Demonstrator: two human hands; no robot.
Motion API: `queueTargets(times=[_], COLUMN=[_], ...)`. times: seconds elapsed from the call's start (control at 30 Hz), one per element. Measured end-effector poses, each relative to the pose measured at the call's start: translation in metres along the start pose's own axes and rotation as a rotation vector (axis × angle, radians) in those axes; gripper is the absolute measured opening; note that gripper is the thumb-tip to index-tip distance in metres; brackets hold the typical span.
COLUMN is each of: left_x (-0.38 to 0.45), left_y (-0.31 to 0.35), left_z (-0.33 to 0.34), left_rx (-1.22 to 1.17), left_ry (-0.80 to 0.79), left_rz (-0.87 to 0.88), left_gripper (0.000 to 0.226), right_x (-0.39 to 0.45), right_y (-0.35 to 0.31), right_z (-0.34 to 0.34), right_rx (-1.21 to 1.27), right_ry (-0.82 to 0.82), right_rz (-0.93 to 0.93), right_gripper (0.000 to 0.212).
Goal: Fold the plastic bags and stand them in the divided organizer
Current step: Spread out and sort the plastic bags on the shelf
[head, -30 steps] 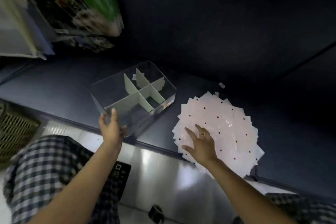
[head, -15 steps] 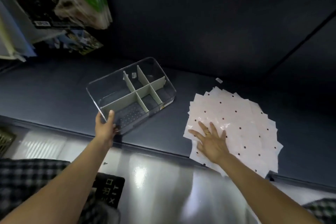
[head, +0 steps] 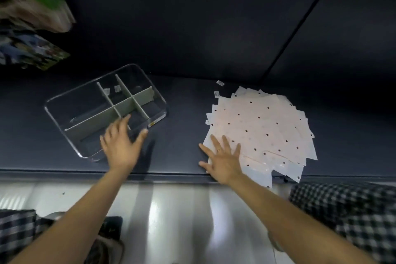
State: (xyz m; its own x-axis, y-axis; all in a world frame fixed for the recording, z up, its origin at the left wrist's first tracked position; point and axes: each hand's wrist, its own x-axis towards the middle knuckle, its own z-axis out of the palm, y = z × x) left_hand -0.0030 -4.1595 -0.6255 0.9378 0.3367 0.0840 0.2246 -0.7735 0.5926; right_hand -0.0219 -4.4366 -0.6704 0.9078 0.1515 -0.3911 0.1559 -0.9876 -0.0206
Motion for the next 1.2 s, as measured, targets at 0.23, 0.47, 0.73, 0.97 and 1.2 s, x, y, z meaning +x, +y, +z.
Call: queueTargets(times=[0.23, 0.47, 0.73, 0.97, 1.2], left_x=[-0.003, 0.045, 0.059, 0.068, 0.067], left_y=[-0.032, -0.066, -0.047, -0.068, -0.046], left_z=[0.029, 0.007, 0.003, 0.016, 0.034], left_rx=[0.222, 0.202, 0.131, 0.013, 0.123], left_ry=[-0.185, -0.288, -0.372, -0.298, -0.179], left_rz=[0.089, 0.251, 0.176, 0.115, 0.087], left_gripper=[0.111, 0.107, 0.125, 0.072, 0.065], right_x=[0.009, 0.004, -0.016, -0.012, -0.010], right_y=[0.063, 0.158, 0.214, 0.255, 0.261], right_z=[0.018, 0.004, -0.030, -0.017, -0.016], right_rx=[-0.081, -0.140, 0.023, 0.276, 0.352], right_ry=[0.105, 0.082, 0.325, 0.146, 0.484], right_rz=[-0.006, -0.054, -0.090, 0.494, 0.515], right_gripper=[0.053, 0.050, 0.046, 0.052, 0.022])
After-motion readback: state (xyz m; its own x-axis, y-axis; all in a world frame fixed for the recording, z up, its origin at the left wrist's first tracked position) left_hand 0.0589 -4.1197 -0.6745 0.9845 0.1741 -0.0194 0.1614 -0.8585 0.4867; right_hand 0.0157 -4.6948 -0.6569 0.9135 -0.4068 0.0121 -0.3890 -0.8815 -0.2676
